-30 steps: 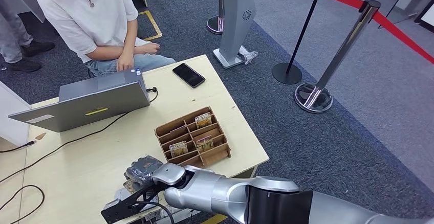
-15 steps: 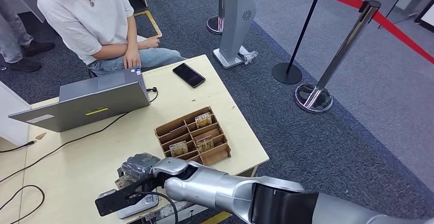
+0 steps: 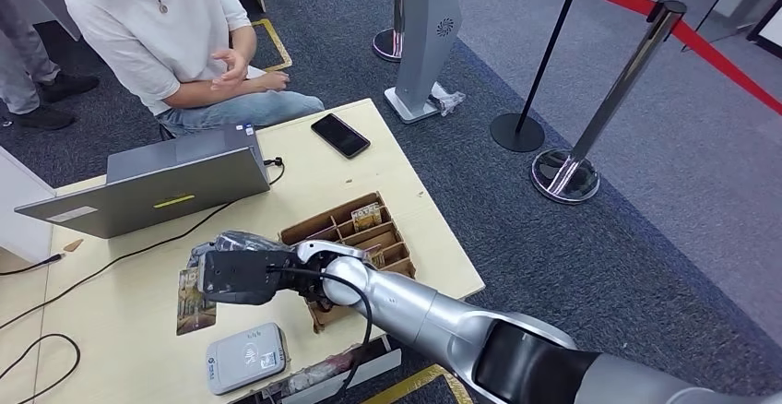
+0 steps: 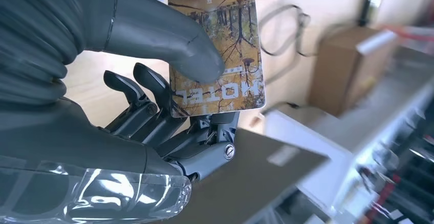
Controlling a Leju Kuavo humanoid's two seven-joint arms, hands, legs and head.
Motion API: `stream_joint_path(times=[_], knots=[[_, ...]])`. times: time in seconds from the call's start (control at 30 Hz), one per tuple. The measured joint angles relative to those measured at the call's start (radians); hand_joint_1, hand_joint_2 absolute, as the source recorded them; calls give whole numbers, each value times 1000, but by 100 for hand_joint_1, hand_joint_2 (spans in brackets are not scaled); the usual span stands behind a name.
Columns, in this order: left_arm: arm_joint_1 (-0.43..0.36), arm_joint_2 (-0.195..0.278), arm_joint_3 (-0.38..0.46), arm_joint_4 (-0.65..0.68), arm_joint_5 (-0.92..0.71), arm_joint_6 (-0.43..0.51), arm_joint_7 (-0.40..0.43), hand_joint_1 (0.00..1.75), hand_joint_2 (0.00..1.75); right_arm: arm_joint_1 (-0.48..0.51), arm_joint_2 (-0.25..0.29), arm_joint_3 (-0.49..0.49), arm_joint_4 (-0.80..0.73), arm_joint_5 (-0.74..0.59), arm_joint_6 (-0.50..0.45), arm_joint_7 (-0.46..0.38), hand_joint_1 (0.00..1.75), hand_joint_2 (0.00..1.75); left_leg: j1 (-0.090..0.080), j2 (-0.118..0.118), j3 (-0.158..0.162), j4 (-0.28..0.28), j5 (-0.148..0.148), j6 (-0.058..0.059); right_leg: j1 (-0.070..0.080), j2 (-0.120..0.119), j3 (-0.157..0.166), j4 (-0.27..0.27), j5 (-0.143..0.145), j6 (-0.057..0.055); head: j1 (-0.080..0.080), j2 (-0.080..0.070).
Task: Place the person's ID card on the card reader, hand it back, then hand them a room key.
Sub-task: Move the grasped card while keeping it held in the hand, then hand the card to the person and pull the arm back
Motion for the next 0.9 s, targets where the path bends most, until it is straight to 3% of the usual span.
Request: stream_joint_path(times=[0.27, 0.67, 0.73, 0.9], knots=[[3, 2, 0, 0, -7, -5, 0, 0, 0, 40, -8, -143, -98, 41, -244, -103, 175, 175, 0, 0, 0, 0, 0, 0, 0, 0, 0, 0, 0, 0, 0, 0], [-1, -3, -8, 0, -31, 20, 8, 0, 0, -6, 37, -234, -56, 463, -892, -168, 175, 175, 0, 0, 0, 0, 0, 0, 0, 0, 0, 0, 0, 0, 0, 0], [-1, -3, -11, 0, -34, 22, 8, 0, 0, -13, 46, -249, -32, 557, -941, -169, 175, 175, 0, 0, 0, 0, 0, 0, 0, 0, 0, 0, 0, 0, 0, 0], [-2, -4, -25, 0, -48, 30, 17, 0, 0, -14, 108, -373, 1, 922, -953, -195, 175, 175, 0, 0, 0, 0, 0, 0, 0, 0, 0, 0, 0, 0, 0, 0]])
